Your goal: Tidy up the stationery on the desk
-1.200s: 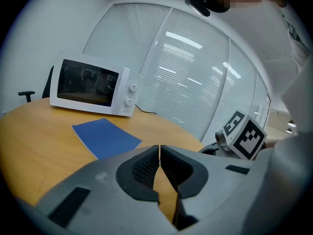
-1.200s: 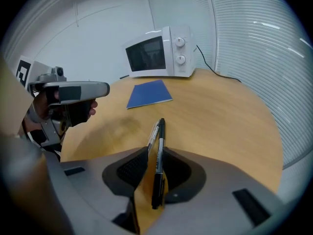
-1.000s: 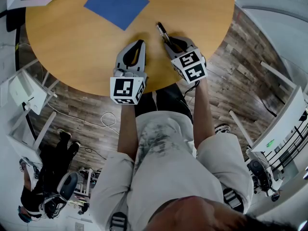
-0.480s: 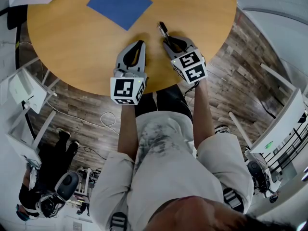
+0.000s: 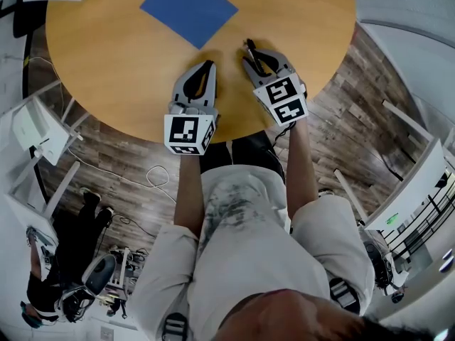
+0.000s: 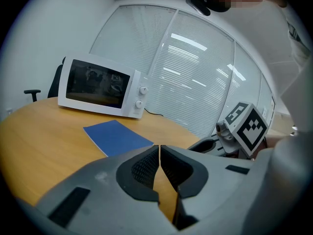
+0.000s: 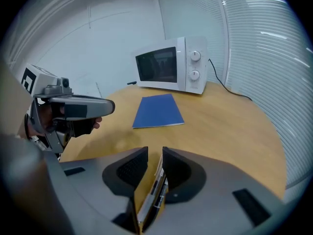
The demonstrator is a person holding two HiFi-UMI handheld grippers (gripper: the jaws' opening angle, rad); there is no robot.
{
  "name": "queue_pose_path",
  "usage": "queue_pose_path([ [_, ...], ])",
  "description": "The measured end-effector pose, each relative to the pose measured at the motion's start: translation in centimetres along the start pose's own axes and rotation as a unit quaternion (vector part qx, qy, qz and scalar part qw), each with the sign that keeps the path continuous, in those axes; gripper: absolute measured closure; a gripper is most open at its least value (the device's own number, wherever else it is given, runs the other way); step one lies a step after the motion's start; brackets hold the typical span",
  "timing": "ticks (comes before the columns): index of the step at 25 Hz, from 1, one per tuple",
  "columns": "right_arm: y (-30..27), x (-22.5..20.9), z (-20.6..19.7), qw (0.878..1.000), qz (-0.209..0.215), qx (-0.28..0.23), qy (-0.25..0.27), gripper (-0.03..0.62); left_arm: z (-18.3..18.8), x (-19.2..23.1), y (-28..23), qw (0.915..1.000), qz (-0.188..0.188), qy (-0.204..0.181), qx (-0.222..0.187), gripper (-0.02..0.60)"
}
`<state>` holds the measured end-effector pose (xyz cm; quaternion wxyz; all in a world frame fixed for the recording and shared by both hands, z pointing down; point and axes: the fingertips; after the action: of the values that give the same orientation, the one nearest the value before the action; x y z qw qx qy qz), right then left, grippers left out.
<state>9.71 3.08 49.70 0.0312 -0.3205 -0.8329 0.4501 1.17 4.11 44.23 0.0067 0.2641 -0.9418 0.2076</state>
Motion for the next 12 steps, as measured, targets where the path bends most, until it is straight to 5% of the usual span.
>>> queue_pose_path([
  [12, -3.4, 1.3, 5.2, 0.998, 0.000, -0.027, 0.063, 0.454, 0.0, 3.2, -0.5, 0.9999, 0.005, 0.012, 0.000, 0.565],
])
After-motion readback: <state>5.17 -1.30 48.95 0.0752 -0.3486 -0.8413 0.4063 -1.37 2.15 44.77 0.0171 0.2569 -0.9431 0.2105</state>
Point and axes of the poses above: the fingertips, and each gripper's own axes: y backward along the fingers, x to its left, z out of its top, and after that the axes turned 13 degrees about -y, right-handed
